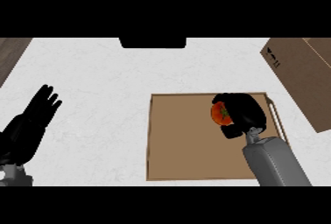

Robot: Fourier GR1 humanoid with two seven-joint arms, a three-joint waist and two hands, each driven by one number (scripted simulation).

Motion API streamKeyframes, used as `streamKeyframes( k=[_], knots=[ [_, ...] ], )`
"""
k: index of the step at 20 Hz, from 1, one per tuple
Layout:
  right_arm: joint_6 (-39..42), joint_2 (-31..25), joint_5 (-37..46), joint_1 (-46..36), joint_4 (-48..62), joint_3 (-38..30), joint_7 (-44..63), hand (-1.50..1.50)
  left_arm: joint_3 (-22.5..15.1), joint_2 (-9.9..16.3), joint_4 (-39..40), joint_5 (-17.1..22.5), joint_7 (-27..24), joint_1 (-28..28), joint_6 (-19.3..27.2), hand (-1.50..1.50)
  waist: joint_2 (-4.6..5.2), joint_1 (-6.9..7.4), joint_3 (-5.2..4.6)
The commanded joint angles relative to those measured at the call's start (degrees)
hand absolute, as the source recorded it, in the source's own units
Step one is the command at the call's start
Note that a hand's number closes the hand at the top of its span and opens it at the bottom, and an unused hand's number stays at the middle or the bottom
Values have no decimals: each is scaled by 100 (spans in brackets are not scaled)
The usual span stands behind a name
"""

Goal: Pick the tomato from the tray and place it in the cardboard box

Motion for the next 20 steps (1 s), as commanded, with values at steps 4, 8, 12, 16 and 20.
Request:
streamKeyframes(
  k=[4,8,12,16,20],
  knots=[
    [-224,22,203,-137,122,4,-442,150,277,71,-188,168,74,100,-167,0,-3,-4,-1],
    [-571,72,399,85,215,62,-623,150,4,-203,-30,-196,-179,64,-34,0,-2,-15,-1],
    [-255,-89,-82,-1382,2134,-1404,71,150,-89,-170,-169,-177,214,-275,135,0,80,149,8],
    [-281,-162,-216,-2169,3236,-2037,633,150,-112,-169,-4,-231,210,-389,147,0,88,180,7],
    [-985,-455,150,-2875,4432,-2050,513,150,-141,-168,56,-272,89,-322,55,0,67,166,5]
  ],
)
